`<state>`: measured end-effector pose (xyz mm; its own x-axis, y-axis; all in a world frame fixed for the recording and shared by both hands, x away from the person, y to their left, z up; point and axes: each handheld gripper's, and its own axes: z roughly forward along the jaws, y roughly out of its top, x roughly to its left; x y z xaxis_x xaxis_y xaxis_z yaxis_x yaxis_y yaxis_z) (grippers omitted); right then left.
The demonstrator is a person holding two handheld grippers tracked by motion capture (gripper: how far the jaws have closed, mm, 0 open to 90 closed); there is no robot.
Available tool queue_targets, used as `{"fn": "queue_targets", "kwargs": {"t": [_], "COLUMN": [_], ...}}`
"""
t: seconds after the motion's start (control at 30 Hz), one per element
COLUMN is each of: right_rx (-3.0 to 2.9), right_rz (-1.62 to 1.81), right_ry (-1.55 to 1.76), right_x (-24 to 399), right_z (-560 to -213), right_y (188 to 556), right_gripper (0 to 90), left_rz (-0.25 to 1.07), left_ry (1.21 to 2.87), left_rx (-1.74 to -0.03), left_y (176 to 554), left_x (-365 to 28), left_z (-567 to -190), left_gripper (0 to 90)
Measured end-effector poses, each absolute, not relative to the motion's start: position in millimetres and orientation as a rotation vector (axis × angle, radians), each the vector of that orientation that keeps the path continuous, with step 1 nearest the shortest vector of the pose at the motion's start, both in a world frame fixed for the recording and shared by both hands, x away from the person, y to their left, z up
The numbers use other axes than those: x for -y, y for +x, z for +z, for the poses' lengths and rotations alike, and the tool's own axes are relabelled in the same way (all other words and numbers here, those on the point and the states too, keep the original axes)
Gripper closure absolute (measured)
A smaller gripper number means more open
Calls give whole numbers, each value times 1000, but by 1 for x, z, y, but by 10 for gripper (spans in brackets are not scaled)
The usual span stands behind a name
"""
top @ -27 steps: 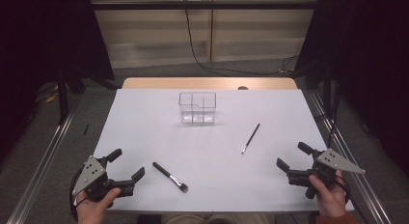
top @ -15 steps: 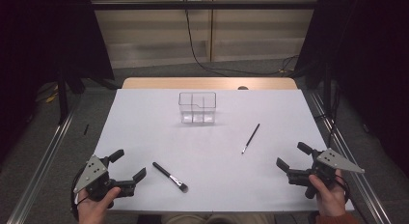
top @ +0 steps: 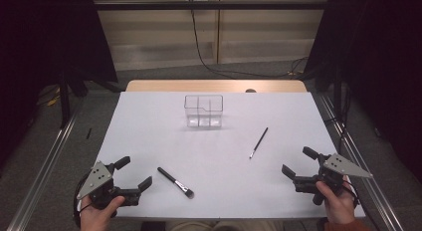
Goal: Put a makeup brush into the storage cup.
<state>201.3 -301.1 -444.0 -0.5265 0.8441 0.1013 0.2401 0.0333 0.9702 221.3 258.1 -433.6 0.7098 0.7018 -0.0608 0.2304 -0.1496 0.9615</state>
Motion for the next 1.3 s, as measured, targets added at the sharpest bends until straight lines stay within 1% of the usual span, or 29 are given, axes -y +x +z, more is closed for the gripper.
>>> {"fn": "queue_targets", "kwargs": {"t": [0.53,0.97,1.23,1.3], "right_rx": [-1803,-1811,-1812,-1812], "right_rz": [1539,1542,1544,1544], "right_ry": [1107,1099,1099,1099], "right_x": [299,299,299,299], "right_z": [-445,-445,-445,-445], "right_y": [205,206,206,206], "right_gripper": [0,0,0,0], "left_rz": [439,384,372,352], "left_ry": [1774,1812,1824,1823], "left_rx": [-675,-652,-611,-596], "left_y": [231,253,261,264], "left_x": [-238,-221,-210,-207], "left_z": [-425,-417,-412,-411], "left_gripper": [18,24,24,24]}}
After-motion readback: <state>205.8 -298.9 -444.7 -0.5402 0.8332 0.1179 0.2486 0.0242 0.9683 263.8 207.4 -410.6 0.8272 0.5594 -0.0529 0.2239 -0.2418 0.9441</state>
